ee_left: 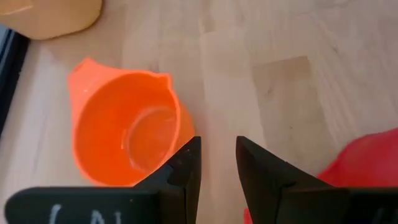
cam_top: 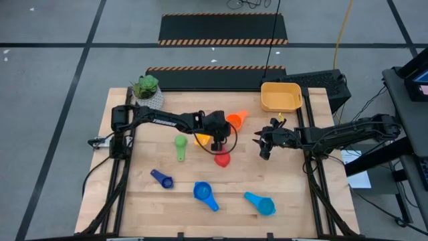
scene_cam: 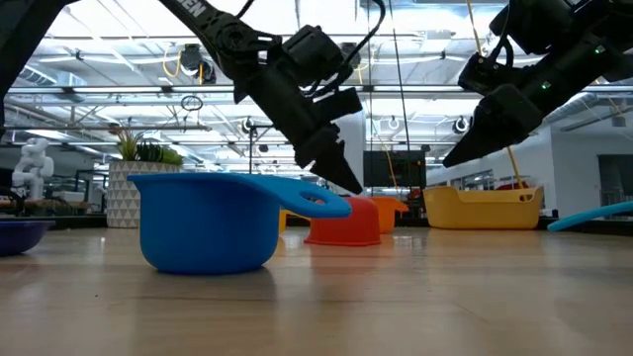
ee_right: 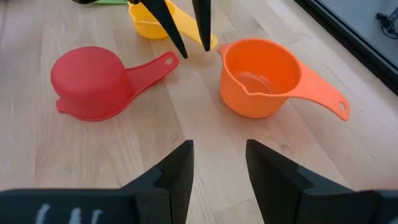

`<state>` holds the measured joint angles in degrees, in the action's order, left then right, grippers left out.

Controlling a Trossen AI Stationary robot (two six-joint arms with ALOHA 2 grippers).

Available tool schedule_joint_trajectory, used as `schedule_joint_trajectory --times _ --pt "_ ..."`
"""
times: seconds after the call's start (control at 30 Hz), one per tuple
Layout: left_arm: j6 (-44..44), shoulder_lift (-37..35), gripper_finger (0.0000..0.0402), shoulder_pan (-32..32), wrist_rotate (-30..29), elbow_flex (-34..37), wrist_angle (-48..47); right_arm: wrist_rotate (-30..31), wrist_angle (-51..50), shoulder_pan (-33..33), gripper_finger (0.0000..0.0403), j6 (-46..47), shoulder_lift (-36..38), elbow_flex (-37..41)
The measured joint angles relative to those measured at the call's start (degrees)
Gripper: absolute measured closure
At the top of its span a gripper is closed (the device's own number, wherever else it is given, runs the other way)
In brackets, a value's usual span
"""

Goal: Nest measuring cups in basket
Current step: Put the orange measuring cup into the yellow bin

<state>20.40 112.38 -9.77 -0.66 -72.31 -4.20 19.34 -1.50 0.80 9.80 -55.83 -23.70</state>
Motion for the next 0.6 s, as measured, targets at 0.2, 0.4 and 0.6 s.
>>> schedule_joint_trajectory --times 0.2,0.4,0.6 --pt "0.3 0.0 0.0298 0.2 -3.4 0.0 0.5 0.1 0.0 0.0 0.0264 0.0 0.0 0.0" --pt "0.0 0.0 0.0298 0.6 -4.6 -1.0 1.1 0.2 0.0 0.0 0.0264 -0.2 0.0 0.0" --pt "-1.0 0.0 0.0275 3.9 -5.7 -7.2 -4.8 0.3 0.0 -0.1 0.0264 -0.5 0.0 0.0"
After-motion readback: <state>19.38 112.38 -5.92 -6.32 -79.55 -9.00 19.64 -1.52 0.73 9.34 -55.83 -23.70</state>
